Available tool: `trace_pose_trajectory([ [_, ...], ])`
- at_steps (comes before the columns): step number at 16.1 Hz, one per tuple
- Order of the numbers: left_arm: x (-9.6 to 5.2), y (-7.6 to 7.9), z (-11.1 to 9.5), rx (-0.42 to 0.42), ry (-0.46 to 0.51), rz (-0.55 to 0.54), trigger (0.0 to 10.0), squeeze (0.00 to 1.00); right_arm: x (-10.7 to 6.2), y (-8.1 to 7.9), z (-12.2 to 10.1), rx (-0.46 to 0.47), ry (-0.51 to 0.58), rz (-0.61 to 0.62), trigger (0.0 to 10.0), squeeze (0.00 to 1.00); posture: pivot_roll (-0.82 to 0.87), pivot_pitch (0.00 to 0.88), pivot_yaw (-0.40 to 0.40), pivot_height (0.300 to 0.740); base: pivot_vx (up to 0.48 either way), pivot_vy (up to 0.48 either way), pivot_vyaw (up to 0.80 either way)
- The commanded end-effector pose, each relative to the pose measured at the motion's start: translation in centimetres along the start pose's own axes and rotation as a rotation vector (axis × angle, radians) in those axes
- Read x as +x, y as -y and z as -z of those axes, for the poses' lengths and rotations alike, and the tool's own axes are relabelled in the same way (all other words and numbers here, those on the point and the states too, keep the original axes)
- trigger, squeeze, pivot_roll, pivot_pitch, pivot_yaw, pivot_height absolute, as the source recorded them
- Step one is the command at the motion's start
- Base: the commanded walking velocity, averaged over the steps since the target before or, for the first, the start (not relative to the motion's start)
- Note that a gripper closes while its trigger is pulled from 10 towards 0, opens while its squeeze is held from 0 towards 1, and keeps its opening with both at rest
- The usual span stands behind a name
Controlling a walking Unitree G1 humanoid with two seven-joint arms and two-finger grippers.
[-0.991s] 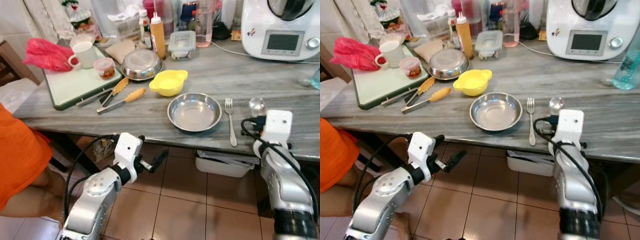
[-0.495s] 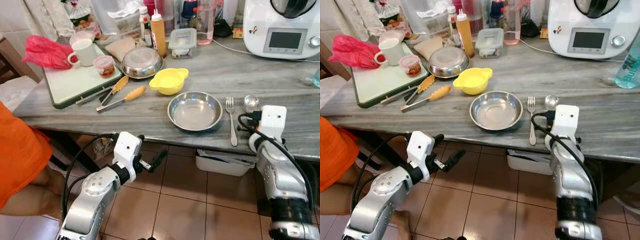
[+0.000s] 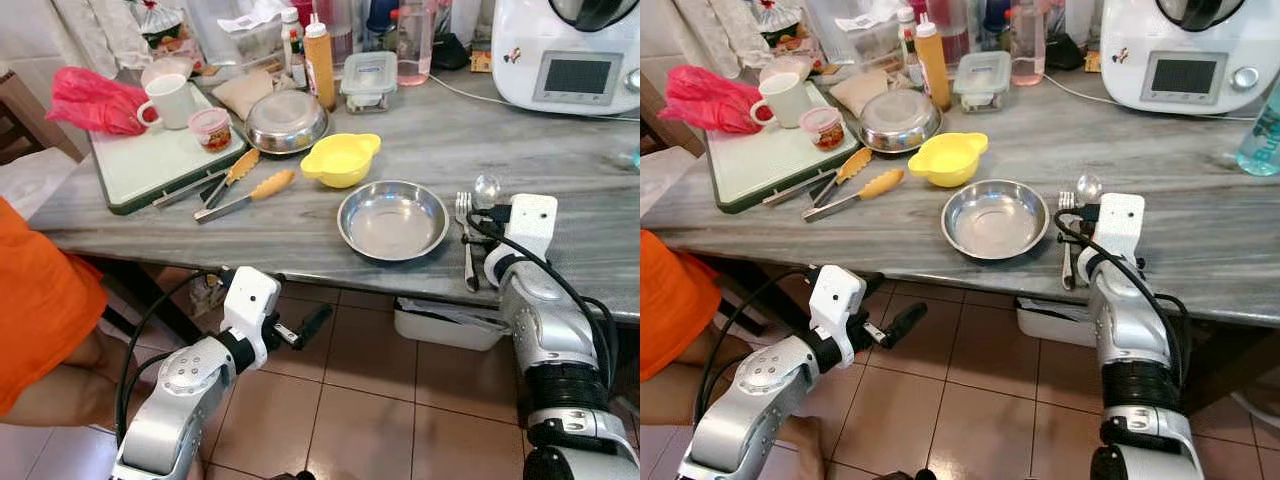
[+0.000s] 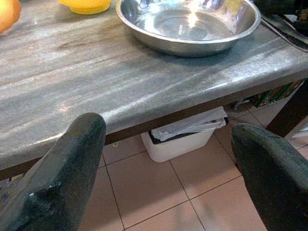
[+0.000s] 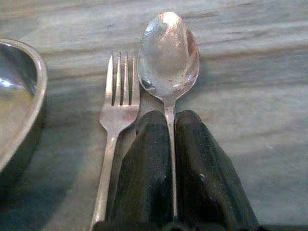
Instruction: Setting the table
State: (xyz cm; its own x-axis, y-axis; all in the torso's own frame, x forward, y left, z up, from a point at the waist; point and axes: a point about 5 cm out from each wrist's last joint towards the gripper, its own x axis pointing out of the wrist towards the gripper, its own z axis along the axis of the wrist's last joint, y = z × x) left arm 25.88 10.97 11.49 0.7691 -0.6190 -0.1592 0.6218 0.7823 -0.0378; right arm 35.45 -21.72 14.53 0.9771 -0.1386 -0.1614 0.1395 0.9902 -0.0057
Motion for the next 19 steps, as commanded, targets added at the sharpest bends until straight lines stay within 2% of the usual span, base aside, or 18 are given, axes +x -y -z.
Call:
trace_pose_trajectory([
  [1,-0.4,-0.1,0.0,0.011,-0.013,0.006,10.0,0.00,0.0,-0.6,0.6,0.009,-0.023,-0.014,10.0,0.00,-0.08,0.141,0.153,0.740,0.000,0.000,0.00],
  [7,-0.3,0.0,0.1,0.007,-0.022,0.025,10.0,0.00,-1.3,0.2,1.8,0.016,-0.052,0.041,10.0,0.00,-0.09,0.139,0.159,0.740,0.000,0.000,0.00],
  [15,0.0,0.1,0.1,0.012,-0.029,0.052,10.0,0.00,-2.6,2.8,2.2,0.012,-0.065,0.110,10.0,0.00,-0.10,0.137,0.177,0.740,0.000,0.000,0.00],
  [19,0.1,0.2,0.1,0.014,-0.031,0.058,10.0,0.00,-2.7,2.9,2.4,0.012,-0.075,0.111,10.0,0.00,-0.10,0.139,0.177,0.740,0.000,0.000,0.00],
])
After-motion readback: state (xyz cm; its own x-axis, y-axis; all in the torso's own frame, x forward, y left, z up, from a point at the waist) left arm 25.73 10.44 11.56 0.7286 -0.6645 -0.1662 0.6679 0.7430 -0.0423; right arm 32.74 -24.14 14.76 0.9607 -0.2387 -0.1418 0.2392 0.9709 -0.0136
